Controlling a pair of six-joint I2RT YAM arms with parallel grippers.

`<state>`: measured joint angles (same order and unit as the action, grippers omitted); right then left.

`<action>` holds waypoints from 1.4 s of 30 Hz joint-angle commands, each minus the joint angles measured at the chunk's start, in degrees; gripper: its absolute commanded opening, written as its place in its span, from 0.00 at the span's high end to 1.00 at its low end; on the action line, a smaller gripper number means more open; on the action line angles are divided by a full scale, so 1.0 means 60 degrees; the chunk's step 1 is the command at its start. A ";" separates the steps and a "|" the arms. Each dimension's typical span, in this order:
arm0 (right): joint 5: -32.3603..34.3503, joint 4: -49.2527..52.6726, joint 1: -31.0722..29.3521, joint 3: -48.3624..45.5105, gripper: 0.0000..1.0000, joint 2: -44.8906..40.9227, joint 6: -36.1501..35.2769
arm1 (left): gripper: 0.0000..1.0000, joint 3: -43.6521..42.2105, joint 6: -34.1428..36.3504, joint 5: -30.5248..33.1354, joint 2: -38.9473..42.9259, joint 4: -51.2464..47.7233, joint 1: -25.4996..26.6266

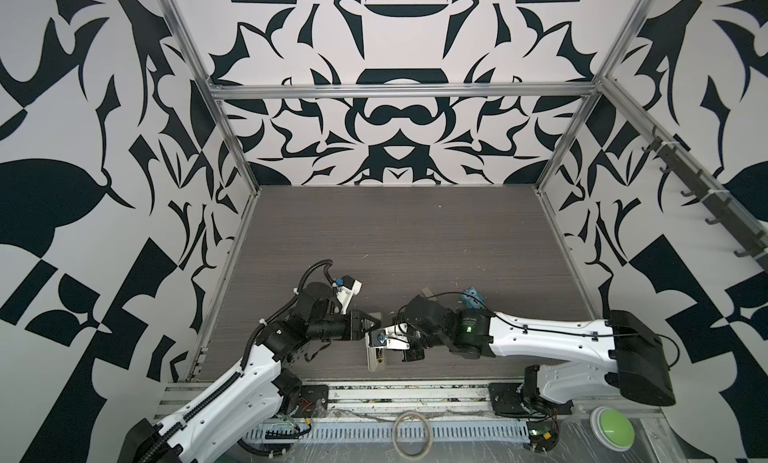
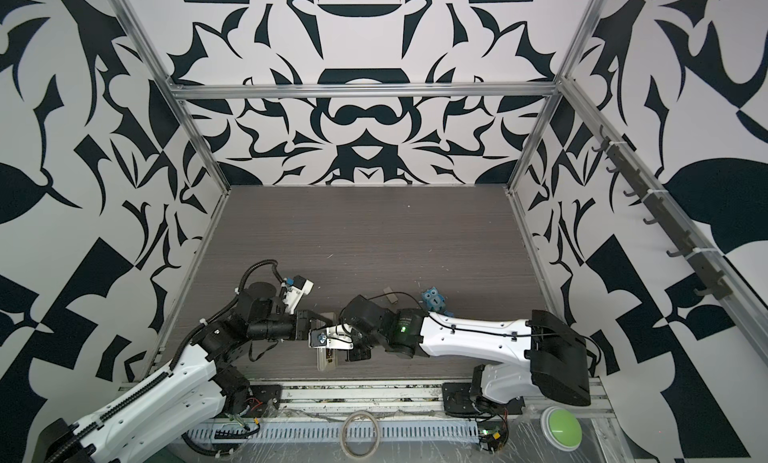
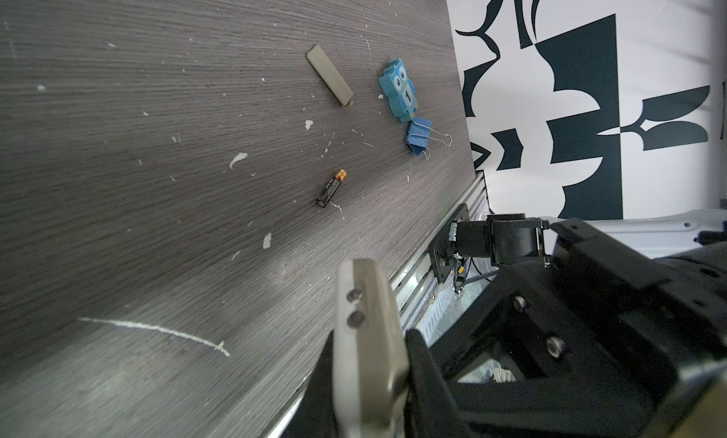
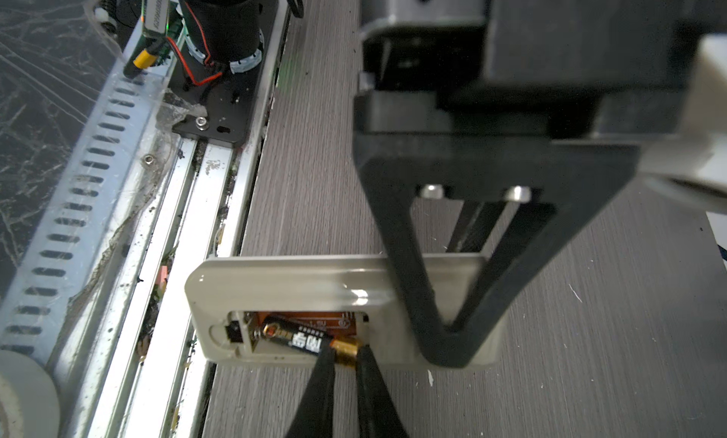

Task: Load the batteries into the remote control
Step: 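Push the battery end toward the contact with the right gripper fingertips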

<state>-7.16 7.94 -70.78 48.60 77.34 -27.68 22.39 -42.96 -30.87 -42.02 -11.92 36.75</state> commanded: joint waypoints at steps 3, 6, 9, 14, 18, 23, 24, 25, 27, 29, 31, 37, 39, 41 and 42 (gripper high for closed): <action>-0.0103 0.0295 -0.0192 0.0366 0.88 0.0273 -0.0154 | 1.00 0.0282 -0.0015 -0.0362 0.0118 0.0625 -0.0002; -0.0248 0.0344 -0.0214 0.0384 0.88 0.0328 -0.0176 | 1.00 0.0273 -0.0015 -0.0363 0.0129 0.0625 -0.0002; -0.0313 0.0457 -0.0230 0.0453 0.88 0.0408 -0.0206 | 1.00 0.0283 -0.0009 -0.0378 0.0119 0.0625 -0.0002; -0.0431 0.0639 -0.0282 0.0574 0.88 0.0594 -0.0236 | 1.00 0.0295 -0.0015 -0.0377 0.0118 0.0625 -0.0002; -0.0488 0.0769 -0.0319 0.0637 0.88 0.0687 -0.0250 | 1.00 0.0296 -0.0002 -0.0381 0.0118 0.0625 -0.0002; -0.0733 0.0855 -0.0348 0.0660 0.88 0.0749 -0.0274 | 1.00 0.0318 0.0003 -0.0393 0.0104 0.0632 -0.0002; -0.0781 0.0891 -0.0347 0.0667 0.88 0.0777 -0.0271 | 1.00 0.0318 -0.0002 -0.0411 0.0102 0.0640 -0.0002; -0.0839 0.0914 -0.0354 0.0683 0.88 0.0812 -0.0271 | 1.00 0.0313 -0.0003 -0.0407 0.0100 0.0640 -0.0002; -0.0932 0.1001 -0.0362 0.0731 0.88 0.0871 -0.0273 | 1.00 0.0318 -0.0003 -0.0393 0.0118 0.0639 -0.0002; -0.0975 0.1074 -0.0392 0.0790 0.88 0.0922 -0.0283 | 1.00 0.0318 0.0012 -0.0392 0.0119 0.0640 -0.0002; -0.1003 0.1104 -0.0427 0.0792 0.88 0.0944 -0.0294 | 1.00 0.0319 0.0001 -0.0391 0.0133 0.0640 -0.0002; -0.0922 0.1147 -0.0448 0.0832 0.88 0.1038 -0.0297 | 1.00 0.0326 0.0012 -0.0392 0.0132 0.0640 -0.0002; -0.0716 0.1159 -0.0485 0.0851 0.88 0.1096 -0.0325 | 1.00 0.0316 0.0012 -0.0390 0.0133 0.0640 -0.0002; -0.0388 0.1144 -0.0577 0.0847 0.89 0.1154 -0.0355 | 1.00 0.0315 0.0013 -0.0368 0.0160 0.0632 -0.0002; -0.0216 0.1137 -0.0620 0.0861 0.89 0.1197 -0.0372 | 1.00 0.0319 0.0012 -0.0323 0.0187 0.0625 -0.0002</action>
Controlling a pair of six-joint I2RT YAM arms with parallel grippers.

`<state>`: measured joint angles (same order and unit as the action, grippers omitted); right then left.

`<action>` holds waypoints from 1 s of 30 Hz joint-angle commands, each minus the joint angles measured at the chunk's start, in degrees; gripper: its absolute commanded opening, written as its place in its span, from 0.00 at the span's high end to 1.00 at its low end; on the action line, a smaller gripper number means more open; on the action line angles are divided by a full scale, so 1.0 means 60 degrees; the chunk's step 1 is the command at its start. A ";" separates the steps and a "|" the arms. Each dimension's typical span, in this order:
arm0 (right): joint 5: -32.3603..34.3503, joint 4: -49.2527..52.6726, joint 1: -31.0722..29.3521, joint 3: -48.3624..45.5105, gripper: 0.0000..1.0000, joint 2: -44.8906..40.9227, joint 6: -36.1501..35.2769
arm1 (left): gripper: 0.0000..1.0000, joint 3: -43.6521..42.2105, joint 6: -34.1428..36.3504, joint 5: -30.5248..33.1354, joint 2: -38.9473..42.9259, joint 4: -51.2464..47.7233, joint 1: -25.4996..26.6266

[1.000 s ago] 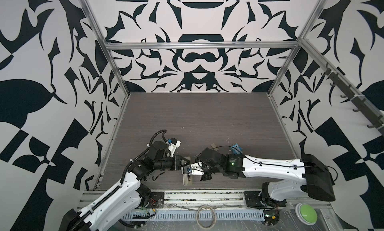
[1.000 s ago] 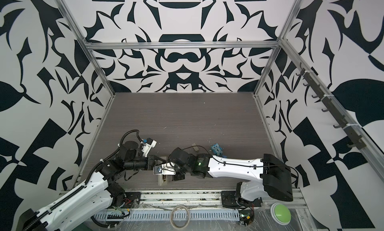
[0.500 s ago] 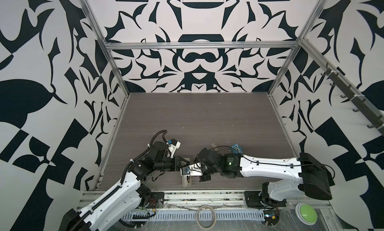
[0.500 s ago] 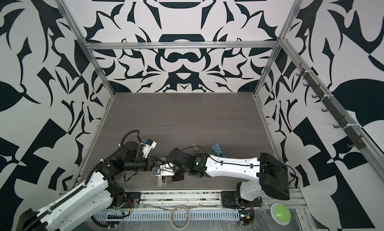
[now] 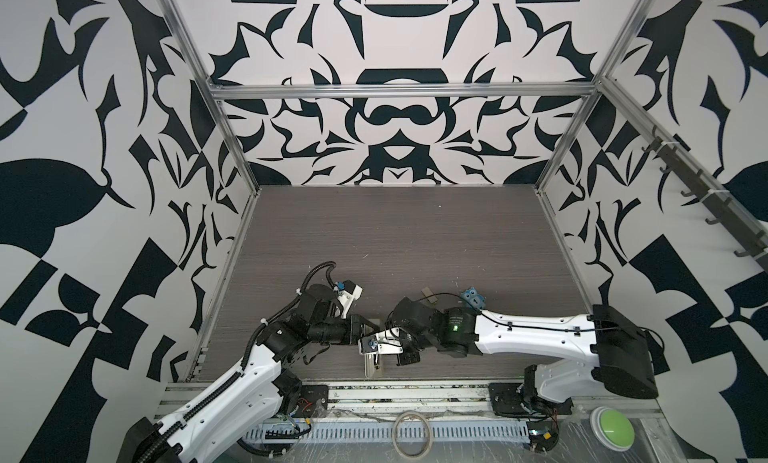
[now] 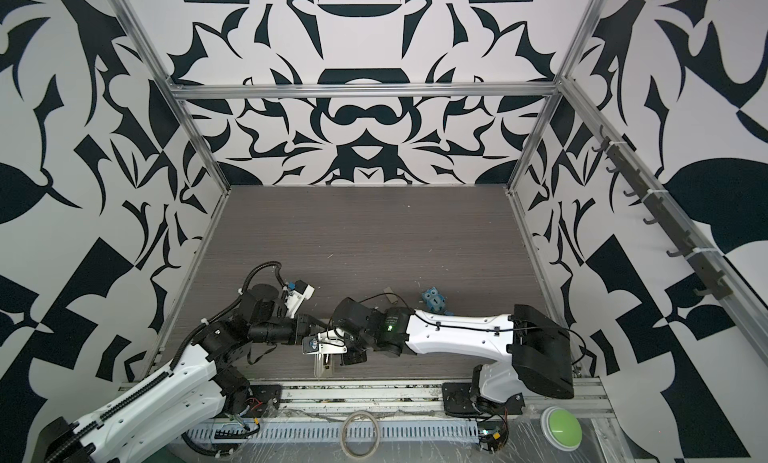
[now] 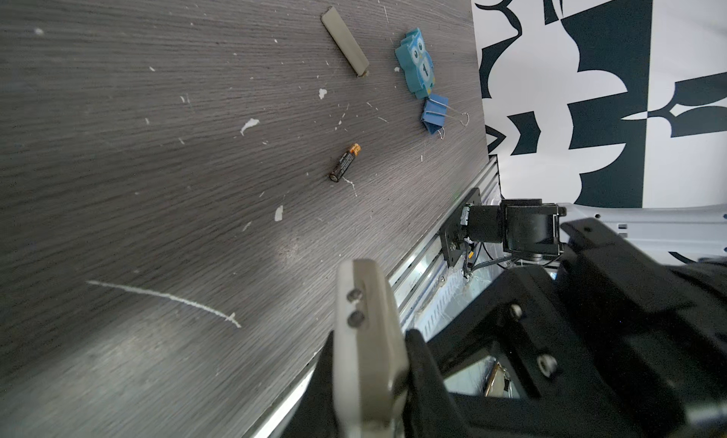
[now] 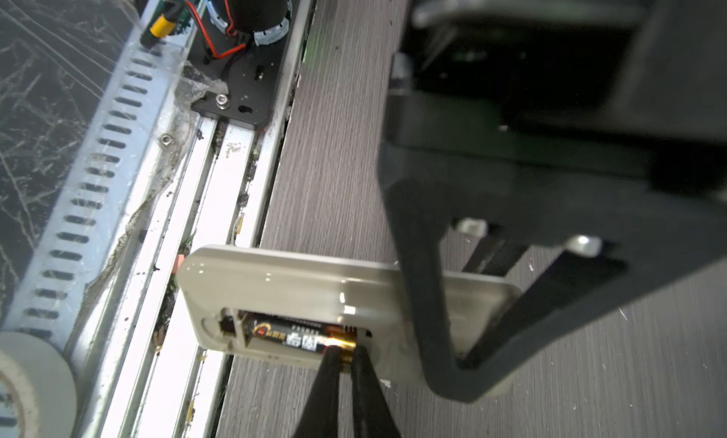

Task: Load the batteries into the remote control
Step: 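Push the battery end toward the contact with the right gripper fingertips, then open the right gripper and lift it away from the remote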

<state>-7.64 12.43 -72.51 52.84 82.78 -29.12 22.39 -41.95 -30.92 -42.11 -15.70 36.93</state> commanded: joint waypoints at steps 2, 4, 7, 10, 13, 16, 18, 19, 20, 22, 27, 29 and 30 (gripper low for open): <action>0.0268 0.0393 -0.0394 0.0187 0.89 0.0338 -0.0138 | 1.00 0.0285 -0.0162 -0.0226 0.0215 0.1213 -0.0032; 0.0384 0.0348 -0.0431 0.0171 0.88 0.0221 -0.0066 | 1.00 0.0274 -0.0195 -0.0185 0.0235 0.1218 -0.0032; 0.0514 0.0114 -0.0432 -0.0039 0.83 -0.0188 0.0126 | 1.00 0.0226 -0.0197 -0.0041 0.0330 0.1166 -0.0032; 0.0817 -0.0140 -0.0425 -0.0313 0.80 -0.0666 0.0431 | 1.00 0.0157 -0.0226 0.0126 0.0390 0.1181 -0.0032; 0.1180 -0.0409 -0.0426 -0.0552 0.78 -0.1103 0.0839 | 1.00 0.0091 -0.0242 0.0179 0.0375 0.1215 -0.0032; 0.1455 -0.0485 -0.0432 -0.0632 0.76 -0.1405 0.1229 | 1.00 0.0060 -0.0238 0.0269 0.0366 0.1211 -0.0032; 0.1489 -0.0533 -0.0425 -0.0576 0.74 -0.1574 0.1666 | 1.00 0.0049 -0.0266 0.0399 0.0401 0.1197 -0.0032; 0.1609 -0.0458 -0.0403 -0.0510 0.73 -0.1636 0.1944 | 1.00 0.0034 -0.0293 0.0517 0.0419 0.1196 -0.0032; 0.1676 -0.0372 -0.0374 -0.0440 0.71 -0.1691 0.2186 | 1.00 0.0007 -0.0328 0.0634 0.0453 0.1211 -0.0032; 0.1672 -0.0130 -0.0196 -0.0262 0.68 -0.1809 0.2857 | 1.00 -0.0101 -0.0425 0.0887 0.0573 0.1304 -0.0032; 0.0889 -0.0028 0.0710 -0.0239 0.53 -0.2189 0.4960 | 1.00 -0.0520 -0.0859 0.1595 0.0864 0.1965 -0.0032; 0.0486 -0.0020 0.1048 -0.0287 0.50 -0.2254 0.5689 | 1.00 -0.0744 -0.1042 0.1792 0.0974 0.2389 -0.0032; 0.0216 -0.0044 0.1224 -0.0324 0.48 -0.2254 0.6018 | 1.00 -0.0840 -0.1098 0.1901 0.1015 0.2535 -0.0031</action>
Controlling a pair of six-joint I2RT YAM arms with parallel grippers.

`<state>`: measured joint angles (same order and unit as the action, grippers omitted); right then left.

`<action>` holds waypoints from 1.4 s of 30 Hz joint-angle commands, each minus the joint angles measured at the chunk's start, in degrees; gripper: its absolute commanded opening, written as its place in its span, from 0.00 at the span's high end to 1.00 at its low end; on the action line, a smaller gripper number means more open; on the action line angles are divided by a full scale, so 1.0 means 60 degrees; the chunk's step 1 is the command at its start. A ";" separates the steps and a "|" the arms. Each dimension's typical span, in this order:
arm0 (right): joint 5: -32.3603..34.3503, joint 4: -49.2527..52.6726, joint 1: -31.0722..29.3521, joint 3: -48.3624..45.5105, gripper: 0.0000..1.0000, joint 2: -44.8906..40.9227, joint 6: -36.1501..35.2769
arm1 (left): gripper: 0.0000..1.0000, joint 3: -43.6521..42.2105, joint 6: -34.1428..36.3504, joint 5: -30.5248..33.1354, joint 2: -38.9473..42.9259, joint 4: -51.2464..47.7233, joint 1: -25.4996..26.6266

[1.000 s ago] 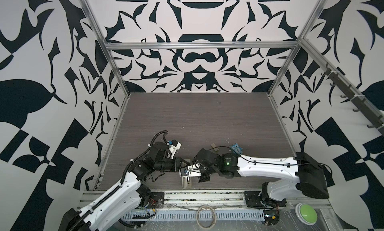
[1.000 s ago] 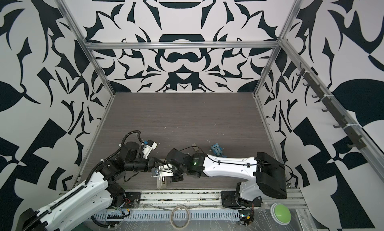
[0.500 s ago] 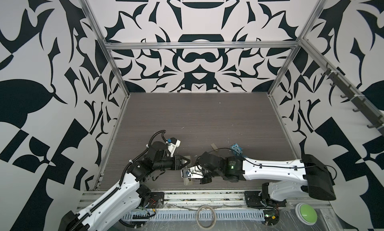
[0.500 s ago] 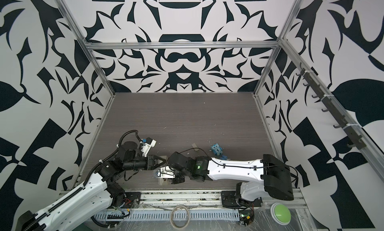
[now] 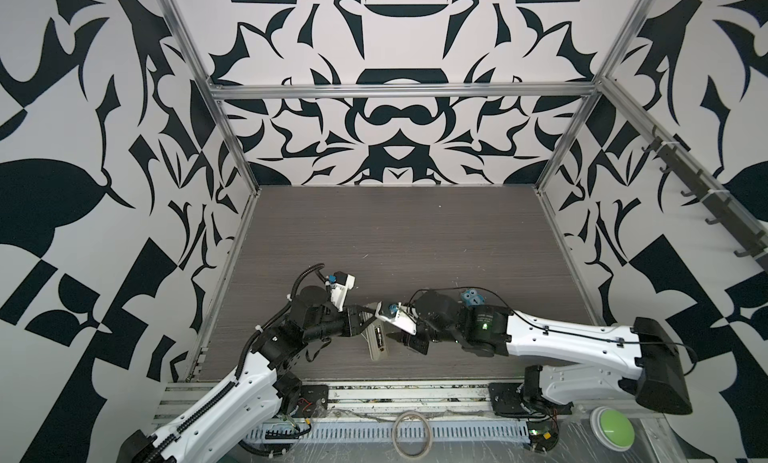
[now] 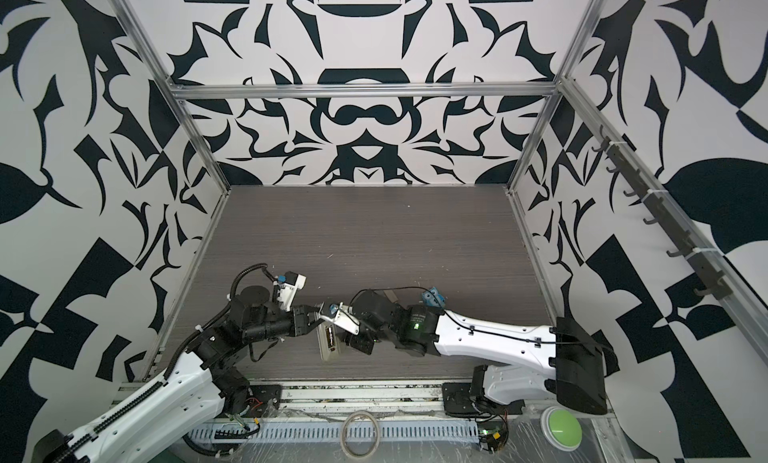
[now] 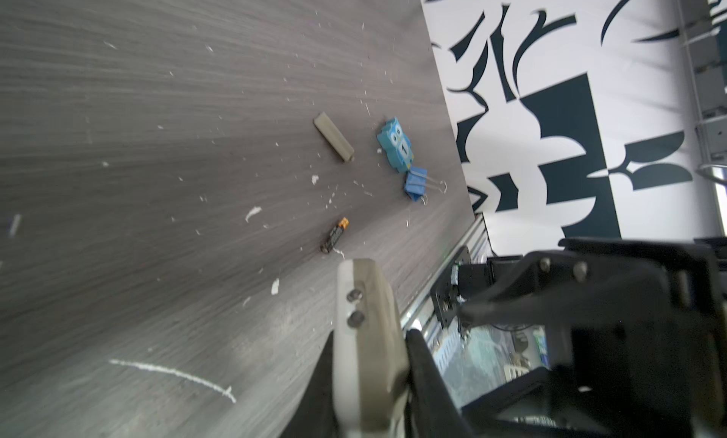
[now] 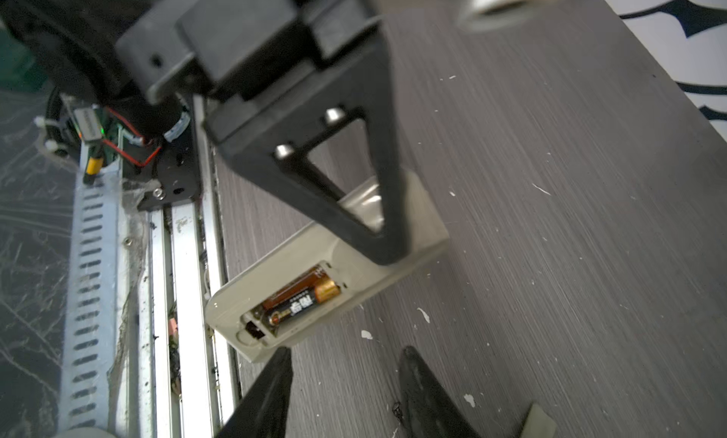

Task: Load the batteries into the remote control
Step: 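Open the right gripper and lift it away from the remote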

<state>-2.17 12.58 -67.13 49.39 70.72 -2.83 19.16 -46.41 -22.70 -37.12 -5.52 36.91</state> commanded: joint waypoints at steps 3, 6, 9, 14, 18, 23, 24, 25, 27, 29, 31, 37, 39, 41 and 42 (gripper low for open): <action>-0.1440 -0.0338 0.0683 0.0178 0.44 -0.0067 0.2321 | 1.00 -0.0422 -0.0424 0.0719 0.0219 0.1099 -0.0028; -0.1886 -0.0510 0.0802 0.0305 0.42 0.0309 0.2690 | 1.00 -0.0399 -0.0392 0.0779 0.0127 0.1169 -0.0028; -0.2159 -0.0699 0.0833 0.0419 0.40 0.0730 0.2927 | 1.00 -0.0351 -0.0364 0.0780 0.0026 0.1194 -0.0028; -0.2303 -0.0833 0.0837 0.0438 0.41 0.1225 0.3071 | 1.00 -0.0342 -0.0367 0.0776 0.0023 0.1270 -0.0028; -0.2448 -0.0941 0.0832 0.0383 0.45 0.1425 0.3107 | 1.00 -0.0344 -0.0394 0.0742 0.0061 0.1271 -0.0028; -0.2457 -0.1082 0.0833 0.0383 0.49 0.1640 0.3108 | 1.00 -0.0322 -0.0381 0.0708 0.0069 0.1242 -0.0028; -0.2465 -0.1099 0.0832 0.0403 0.50 0.1650 0.3108 | 1.00 -0.0313 -0.0394 0.0707 0.0071 0.1228 -0.0028; -0.2425 -0.1103 0.0832 0.0419 0.50 0.1676 0.3108 | 1.00 -0.0322 -0.0378 0.0693 0.0065 0.1239 -0.0028; -0.2356 -0.1115 0.0832 0.0460 0.51 0.1742 0.3087 | 1.00 -0.0300 -0.0383 0.0679 0.0052 0.1256 -0.0028; -0.2282 -0.1130 0.0832 0.0470 0.53 0.1777 0.3076 | 1.00 -0.0301 -0.0376 0.0678 0.0032 0.1271 -0.0028; -0.2245 -0.1129 0.0837 0.0469 0.55 0.1846 0.3057 | 1.00 -0.0288 -0.0369 0.0665 0.0011 0.1275 -0.0028; -0.2129 -0.1096 0.0832 0.0521 0.63 0.2107 0.3035 | 1.00 -0.0191 -0.0350 0.0623 -0.0034 0.1268 -0.0028; -0.2113 -0.1100 0.0842 0.0529 0.67 0.2125 0.3015 | 1.00 -0.0184 -0.0332 0.0619 -0.0051 0.1270 -0.0028; -0.2082 -0.1069 0.0833 0.0540 0.69 0.2134 0.3001 | 1.00 -0.0178 -0.0336 0.0619 -0.0083 0.1264 -0.0028; -0.2056 -0.1057 0.0832 0.0551 0.70 0.2143 0.2993 | 1.00 -0.0175 -0.0324 0.0605 -0.0105 0.1271 -0.0028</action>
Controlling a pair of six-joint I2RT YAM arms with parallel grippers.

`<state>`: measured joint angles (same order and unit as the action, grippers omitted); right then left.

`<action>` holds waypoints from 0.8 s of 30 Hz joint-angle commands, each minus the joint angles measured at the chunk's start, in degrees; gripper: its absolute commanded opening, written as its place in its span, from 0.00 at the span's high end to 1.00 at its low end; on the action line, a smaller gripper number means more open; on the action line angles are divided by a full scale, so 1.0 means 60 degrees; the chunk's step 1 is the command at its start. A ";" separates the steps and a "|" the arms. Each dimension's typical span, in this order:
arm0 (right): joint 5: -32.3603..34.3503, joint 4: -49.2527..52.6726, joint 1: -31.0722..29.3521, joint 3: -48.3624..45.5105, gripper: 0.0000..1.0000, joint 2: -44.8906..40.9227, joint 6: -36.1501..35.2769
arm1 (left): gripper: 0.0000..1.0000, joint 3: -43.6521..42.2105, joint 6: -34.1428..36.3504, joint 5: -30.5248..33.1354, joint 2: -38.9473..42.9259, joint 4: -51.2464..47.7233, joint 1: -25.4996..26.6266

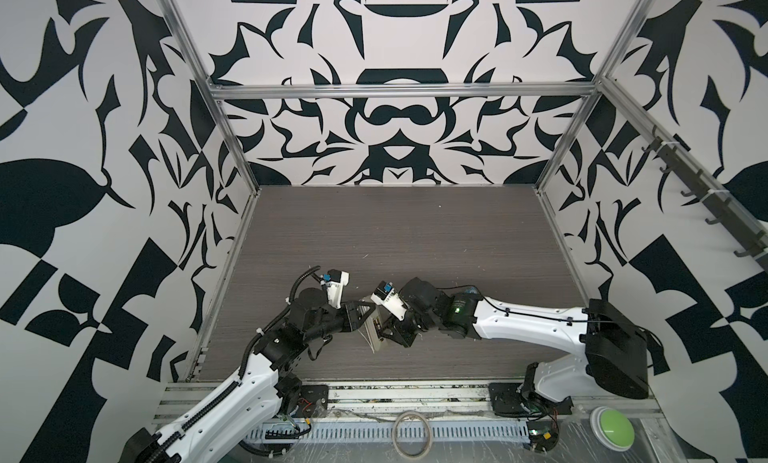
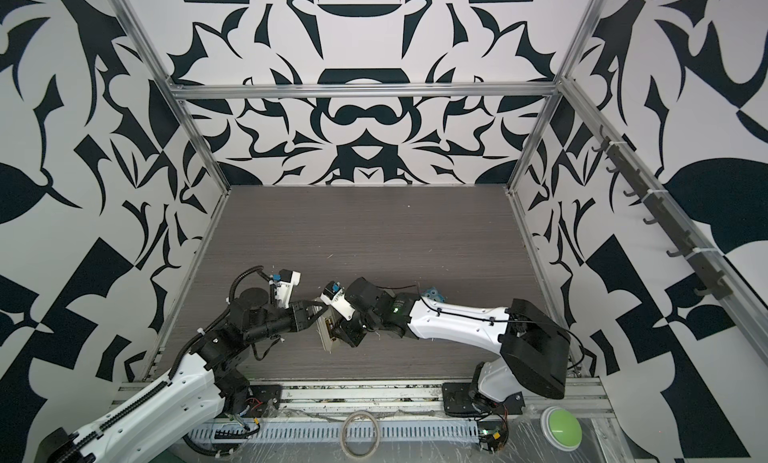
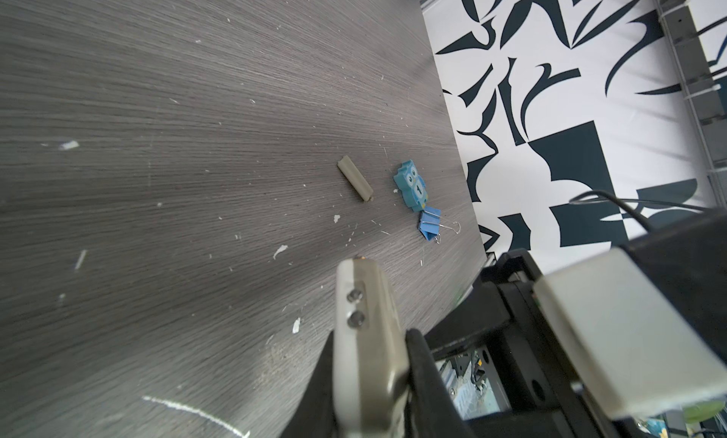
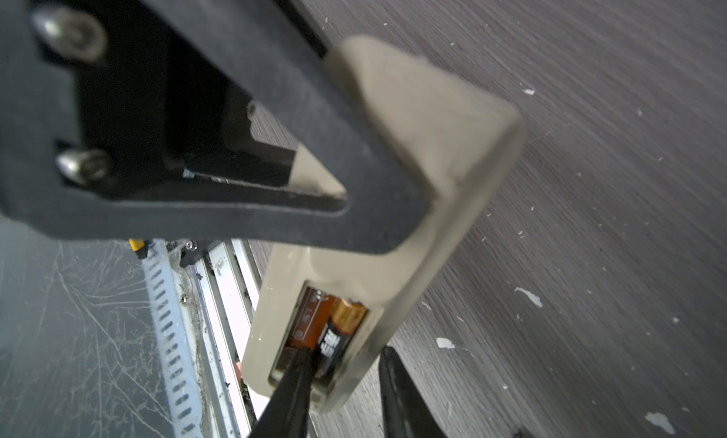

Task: Load the batteries into the remote control
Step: 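Open the right gripper and lift it away from the remote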

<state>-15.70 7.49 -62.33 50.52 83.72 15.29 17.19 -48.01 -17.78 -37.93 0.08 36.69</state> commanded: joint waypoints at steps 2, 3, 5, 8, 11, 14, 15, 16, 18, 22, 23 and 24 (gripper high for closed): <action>0.0229 -0.0179 0.0033 0.0369 0.73 -0.0016 -0.0030 | 1.00 0.0183 -0.0049 -0.0215 0.0001 0.0339 0.0009; 0.0230 -0.0182 0.0031 0.0369 0.74 -0.0016 -0.0030 | 1.00 0.0207 -0.0039 -0.0215 0.0008 0.0331 0.0009; 0.0222 -0.0157 0.0033 0.0398 0.74 -0.0002 -0.0043 | 1.00 0.0222 -0.0038 -0.0215 0.0014 0.0310 0.0009; 0.0215 -0.0090 0.0031 0.0456 0.75 -0.0001 -0.0073 | 1.00 0.0257 -0.0011 -0.0204 0.0016 0.0238 0.0009; 0.0208 -0.0026 0.0035 0.0486 0.73 -0.0091 -0.0089 | 1.00 0.0259 -0.0010 -0.0215 0.0023 0.0222 0.0009; 0.0144 0.0022 0.0031 0.0508 0.68 -0.0261 -0.0088 | 1.00 0.0232 -0.0011 -0.0172 0.0002 0.0211 0.0009; 0.0142 0.0063 0.0031 0.0533 0.65 -0.0353 -0.0088 | 1.00 0.0226 0.0011 -0.0122 0.0004 0.0207 0.0009; 0.0127 0.0111 0.0031 0.0530 0.62 -0.0459 -0.0101 | 1.00 0.0211 0.0031 -0.0104 0.0005 0.0171 0.0009; 0.0123 0.0194 0.0031 0.0537 0.55 -0.0684 -0.0133 | 1.00 0.0211 0.0075 -0.0015 -0.0017 0.0105 0.0009; 0.0290 0.0469 0.0031 0.0544 0.42 -0.1080 -0.0179 | 1.00 0.0128 0.0133 0.0108 -0.0183 0.0161 0.0009; 0.0341 0.0574 0.0035 0.0530 0.41 -0.1155 -0.0201 | 1.00 0.0090 0.0135 0.0130 -0.0223 0.0198 0.0009; 0.0400 0.0721 0.0031 0.0530 0.40 -0.1260 -0.0215 | 1.00 0.0051 0.0136 0.0122 -0.0254 0.0228 0.0008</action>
<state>-14.70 10.09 -62.26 51.55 78.61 14.68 17.21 -47.92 -17.69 -39.16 -0.05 36.71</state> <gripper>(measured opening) 0.591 0.219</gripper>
